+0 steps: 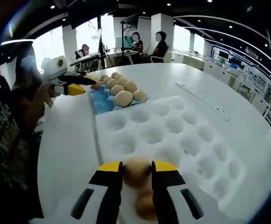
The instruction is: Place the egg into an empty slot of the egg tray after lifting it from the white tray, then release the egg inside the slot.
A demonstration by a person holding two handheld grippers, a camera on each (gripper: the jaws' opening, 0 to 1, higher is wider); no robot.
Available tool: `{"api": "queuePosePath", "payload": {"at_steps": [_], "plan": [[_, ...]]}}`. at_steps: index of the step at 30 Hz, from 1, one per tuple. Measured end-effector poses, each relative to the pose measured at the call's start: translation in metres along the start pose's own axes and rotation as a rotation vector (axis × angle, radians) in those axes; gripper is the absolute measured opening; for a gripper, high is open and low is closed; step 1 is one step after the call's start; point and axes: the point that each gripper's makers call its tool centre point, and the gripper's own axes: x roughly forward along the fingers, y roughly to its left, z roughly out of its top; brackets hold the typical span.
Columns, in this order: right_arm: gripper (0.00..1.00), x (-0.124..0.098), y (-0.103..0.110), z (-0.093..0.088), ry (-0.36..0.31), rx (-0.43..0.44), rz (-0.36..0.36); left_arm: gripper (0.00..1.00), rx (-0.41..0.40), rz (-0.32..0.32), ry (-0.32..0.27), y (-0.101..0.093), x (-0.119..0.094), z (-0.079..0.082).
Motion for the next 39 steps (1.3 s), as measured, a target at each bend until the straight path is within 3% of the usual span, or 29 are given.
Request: {"api": "queuePosePath", "payload": {"at_steps": [16, 25, 39], "plan": [[0.25, -0.011, -0.014, 0.024, -0.095, 0.043, -0.047, 0.36, 0.004, -0.030, -0.003, -0.009, 0.004, 0.003], [0.25, -0.010, -0.008, 0.036, -0.140, 0.049, -0.053, 0.36, 0.006, -0.043, 0.000, -0.013, 0.004, 0.002], [0.24, -0.001, 0.004, 0.070, -0.222, 0.044, -0.028, 0.36, 0.009, -0.094, 0.007, -0.032, 0.011, -0.001]]}}
